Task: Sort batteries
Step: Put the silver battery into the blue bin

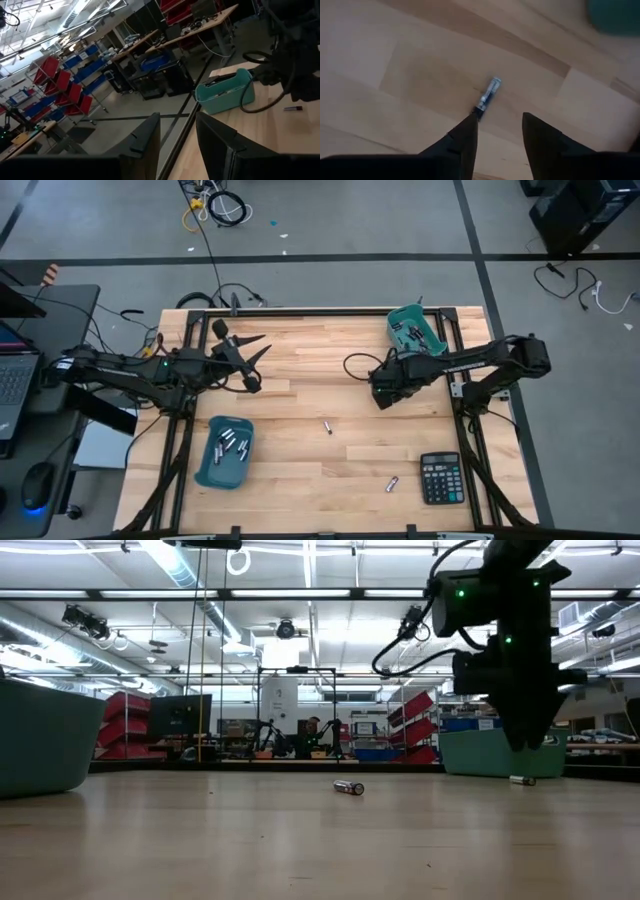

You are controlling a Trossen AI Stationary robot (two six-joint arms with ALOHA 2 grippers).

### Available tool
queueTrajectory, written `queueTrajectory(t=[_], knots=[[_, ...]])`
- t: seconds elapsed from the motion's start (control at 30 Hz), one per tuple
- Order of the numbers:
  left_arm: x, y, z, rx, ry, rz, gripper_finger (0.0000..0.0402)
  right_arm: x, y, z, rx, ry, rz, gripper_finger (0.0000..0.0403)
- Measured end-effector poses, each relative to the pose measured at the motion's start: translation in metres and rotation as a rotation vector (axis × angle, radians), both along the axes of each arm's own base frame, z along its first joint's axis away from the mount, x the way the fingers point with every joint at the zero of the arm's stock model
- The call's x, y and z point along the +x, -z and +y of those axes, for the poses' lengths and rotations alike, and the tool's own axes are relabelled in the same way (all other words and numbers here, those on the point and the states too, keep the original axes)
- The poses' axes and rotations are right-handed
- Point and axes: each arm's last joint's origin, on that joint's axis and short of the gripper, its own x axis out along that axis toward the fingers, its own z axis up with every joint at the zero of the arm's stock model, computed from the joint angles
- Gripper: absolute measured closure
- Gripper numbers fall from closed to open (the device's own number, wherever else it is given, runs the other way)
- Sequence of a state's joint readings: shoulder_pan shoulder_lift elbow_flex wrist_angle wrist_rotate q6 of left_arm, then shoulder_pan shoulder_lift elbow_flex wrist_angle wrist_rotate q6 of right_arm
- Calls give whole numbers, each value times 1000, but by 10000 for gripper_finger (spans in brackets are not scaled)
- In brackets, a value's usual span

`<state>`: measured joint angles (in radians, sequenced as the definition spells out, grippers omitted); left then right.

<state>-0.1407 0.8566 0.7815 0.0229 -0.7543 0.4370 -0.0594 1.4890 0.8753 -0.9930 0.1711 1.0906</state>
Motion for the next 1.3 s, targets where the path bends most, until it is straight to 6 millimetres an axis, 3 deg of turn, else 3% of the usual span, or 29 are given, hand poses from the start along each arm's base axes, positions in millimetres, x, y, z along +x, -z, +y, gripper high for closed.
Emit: queueTrajectory(t=[0.57, 0.7, 0.9, 1.13, 1.3], knots=[[0, 5, 1, 11, -19, 53, 276, 16, 44, -1, -13, -56, 164, 253], [0, 5, 1, 7, -19, 51, 276, 19, 51, -3, 5, -91, 184, 283], [0, 5, 1, 5, -20, 50, 276, 21, 51, -5, 26, -120, 153, 383], [0, 5, 1, -34, -20, 24, 276, 22, 53, -5, 32, -194, 159, 391], [10, 15, -3, -100, 82, 60, 276, 22, 45, -2, -44, -274, 122, 395]])
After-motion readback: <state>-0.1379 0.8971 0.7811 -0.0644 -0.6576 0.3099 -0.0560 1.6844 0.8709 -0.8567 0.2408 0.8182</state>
